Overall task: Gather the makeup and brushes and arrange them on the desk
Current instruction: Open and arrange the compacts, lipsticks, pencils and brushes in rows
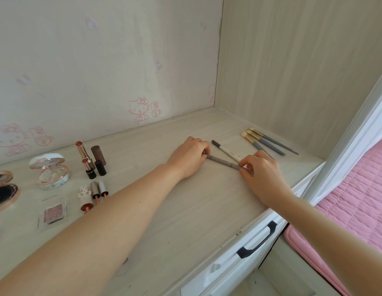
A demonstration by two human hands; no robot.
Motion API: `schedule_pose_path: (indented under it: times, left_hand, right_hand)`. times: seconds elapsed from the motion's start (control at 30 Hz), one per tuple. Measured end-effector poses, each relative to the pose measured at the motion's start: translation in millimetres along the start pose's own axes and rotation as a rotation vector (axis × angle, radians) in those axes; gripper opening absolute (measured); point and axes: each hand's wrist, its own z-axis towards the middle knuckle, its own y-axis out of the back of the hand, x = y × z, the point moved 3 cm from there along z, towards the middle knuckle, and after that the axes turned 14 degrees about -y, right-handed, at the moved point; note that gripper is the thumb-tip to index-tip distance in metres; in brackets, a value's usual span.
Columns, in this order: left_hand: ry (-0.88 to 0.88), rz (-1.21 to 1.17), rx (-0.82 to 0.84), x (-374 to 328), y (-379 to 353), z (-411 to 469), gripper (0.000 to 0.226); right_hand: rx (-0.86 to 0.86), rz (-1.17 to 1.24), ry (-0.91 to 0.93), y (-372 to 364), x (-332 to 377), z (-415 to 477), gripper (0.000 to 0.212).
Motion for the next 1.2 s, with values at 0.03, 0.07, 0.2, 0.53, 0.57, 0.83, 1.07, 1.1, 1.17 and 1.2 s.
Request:
schedule_pose_path:
  times: [0.03,0.07,0.2,0.53,0.57,0.83,1.07,1.1,1.17,1.2]
  left_hand:
    - [-0.006,0.0,0.003,0,2,-2,0.014]
    - [-0.011,-0.002,0.005,-1,4,-5,0.013]
    - [-0.027,-0.043,-0.026,-4,16,-21,0.011]
    - [-0.031,-0.054,-0.007,-10,65,-94,0.013]
    - [-0.031,-0.041,-0.012,-11,72,-103,0.013]
    - [0.09,-0.116,-0.139,-22,122,-188,0.008]
    - [0.309,-0.458,-0.289,-20,152,-262,0.009]
    - [0.338,-0.493,-0.308,-20,156,-272,0.009]
    - [0.393,-0.585,-0.36,-20,162,-291,0.008]
    - [0.416,-0.639,-0.389,-19,165,-300,0.008]
  right_hand:
    - [0.005,0.0,0.0,0,0,-1,0.017]
    - [0.009,0.0,0.002,1,1,-1,0.017]
    - [0.013,0.016,0.026,4,7,-8,0.014]
    - [0.022,0.123,0.17,22,42,-47,0.008]
    - [0.026,0.131,0.184,23,48,-53,0.008]
    - [0.083,0.196,0.307,28,98,-98,0.002]
    - [0.14,0.201,0.383,20,144,-133,0.004]
    - [0.146,0.194,0.401,17,151,-138,0.003]
    - [0.157,0.181,0.447,10,164,-147,0.006]
    - [0.165,0.177,0.467,7,171,-151,0.009]
